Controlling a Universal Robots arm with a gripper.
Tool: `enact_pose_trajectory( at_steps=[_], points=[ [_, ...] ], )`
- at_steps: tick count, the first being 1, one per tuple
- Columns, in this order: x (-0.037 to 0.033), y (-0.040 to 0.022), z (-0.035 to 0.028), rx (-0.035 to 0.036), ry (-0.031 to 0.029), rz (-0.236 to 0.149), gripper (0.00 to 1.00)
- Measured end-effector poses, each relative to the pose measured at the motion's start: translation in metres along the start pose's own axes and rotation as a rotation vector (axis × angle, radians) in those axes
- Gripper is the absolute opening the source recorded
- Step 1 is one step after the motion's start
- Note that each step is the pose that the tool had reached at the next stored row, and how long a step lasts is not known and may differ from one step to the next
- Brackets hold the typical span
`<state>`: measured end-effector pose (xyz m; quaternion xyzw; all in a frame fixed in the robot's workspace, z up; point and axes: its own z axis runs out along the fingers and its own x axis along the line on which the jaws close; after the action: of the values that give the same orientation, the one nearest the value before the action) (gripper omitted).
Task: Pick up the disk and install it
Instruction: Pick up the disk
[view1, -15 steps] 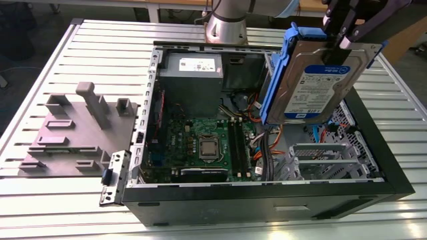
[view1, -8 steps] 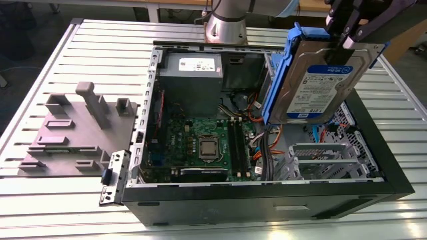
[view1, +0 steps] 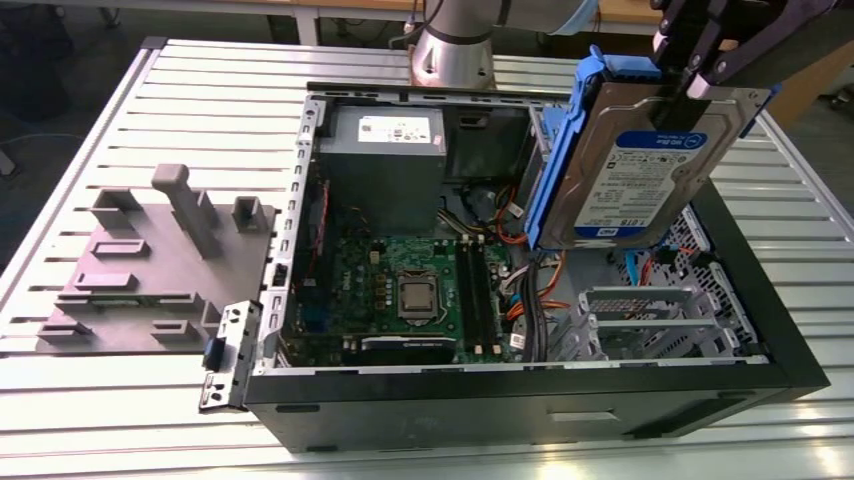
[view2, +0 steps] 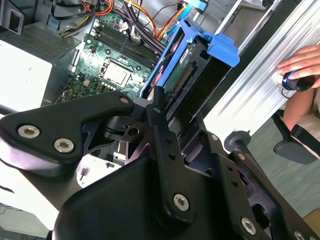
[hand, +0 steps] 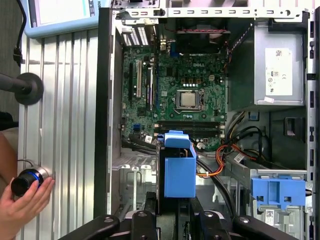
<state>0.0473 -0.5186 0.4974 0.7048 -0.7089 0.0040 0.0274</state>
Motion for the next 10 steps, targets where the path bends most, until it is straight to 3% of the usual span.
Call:
enact_pose_trajectory(
  at_steps=[10],
  points=[
    [0.0116,-0.0002,0.0018,0.0000,-0.0002,0.000,0.35]
  ],
)
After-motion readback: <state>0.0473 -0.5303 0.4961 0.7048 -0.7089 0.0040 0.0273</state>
